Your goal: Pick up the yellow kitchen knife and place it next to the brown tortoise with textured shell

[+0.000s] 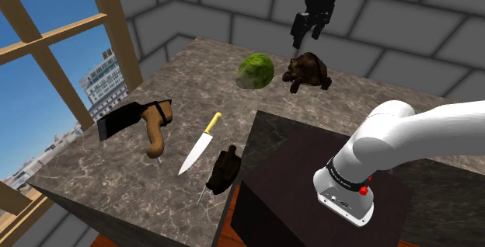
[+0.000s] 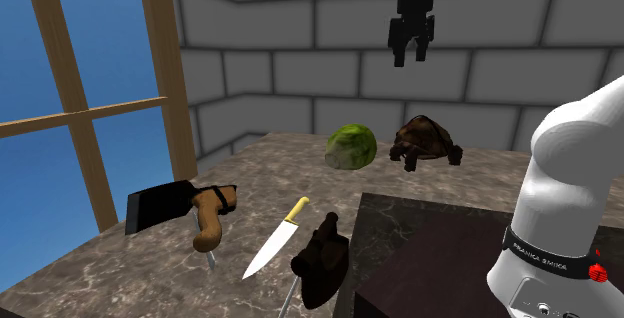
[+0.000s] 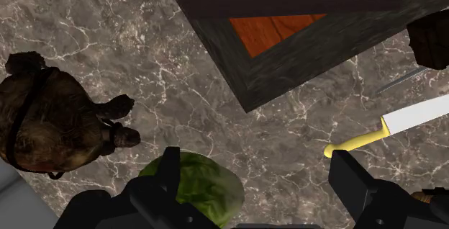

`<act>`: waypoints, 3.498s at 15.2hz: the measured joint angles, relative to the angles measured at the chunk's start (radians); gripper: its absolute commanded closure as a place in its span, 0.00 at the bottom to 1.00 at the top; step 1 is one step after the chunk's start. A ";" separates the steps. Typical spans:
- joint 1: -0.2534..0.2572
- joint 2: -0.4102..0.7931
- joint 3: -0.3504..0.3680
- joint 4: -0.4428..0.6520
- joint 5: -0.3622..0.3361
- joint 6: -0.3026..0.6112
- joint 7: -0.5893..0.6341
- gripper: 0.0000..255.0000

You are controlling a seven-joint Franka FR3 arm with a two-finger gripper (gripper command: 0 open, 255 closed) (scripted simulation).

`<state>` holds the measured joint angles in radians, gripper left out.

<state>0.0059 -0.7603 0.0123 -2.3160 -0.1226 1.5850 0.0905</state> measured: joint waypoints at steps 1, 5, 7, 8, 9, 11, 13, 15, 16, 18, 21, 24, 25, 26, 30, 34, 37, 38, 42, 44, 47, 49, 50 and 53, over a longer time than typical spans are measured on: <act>0.000 0.000 0.000 0.000 0.000 0.000 0.000 0.00; -0.003 0.033 0.048 -0.051 0.044 0.057 0.109 0.00; -0.005 0.066 0.078 -0.075 0.071 0.099 0.180 0.00; -0.006 0.074 0.092 -0.091 0.085 0.116 0.213 0.00; -0.006 0.088 0.108 -0.099 0.100 0.131 0.249 0.00; -0.007 0.128 0.139 -0.127 0.127 0.185 0.319 0.00; -0.011 0.184 0.166 -0.134 0.150 0.237 0.384 0.00; -0.010 0.237 0.198 -0.137 0.175 0.282 0.456 0.00; -0.012 0.267 0.211 -0.128 0.184 0.299 0.488 0.00; -0.015 0.331 0.238 -0.122 0.201 0.349 0.554 0.00; -0.017 0.429 0.278 -0.117 0.223 0.429 0.656 0.00; -0.022 0.540 0.309 -0.090 0.231 0.503 0.753 0.00; -0.024 0.585 0.319 -0.072 0.229 0.528 0.787 0.00; -0.026 0.623 0.324 -0.063 0.228 0.553 0.816 0.00; -0.022 0.778 0.345 0.002 0.217 0.633 0.946 0.00; -0.005 0.941 0.345 0.085 0.196 0.703 1.068 0.00; 0.014 1.056 0.333 0.158 0.181 0.743 1.145 0.00; 0.020 1.079 0.331 0.170 0.177 0.752 1.159 0.00; 0.035 1.128 0.326 0.174 0.165 0.797 1.181 0.00; 0.040 1.147 0.322 0.167 0.159 0.823 1.186 0.00; 0.043 1.160 0.320 0.161 0.155 0.842 1.189 0.00; 0.044 1.161 0.320 0.161 0.155 0.843 1.190 0.00; 0.044 1.162 0.320 0.162 0.155 0.843 1.190 0.00; 0.044 1.162 0.320 0.162 0.155 0.844 1.190 1.00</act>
<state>0.0500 0.4015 0.3324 -2.1544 0.0321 2.4286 1.2802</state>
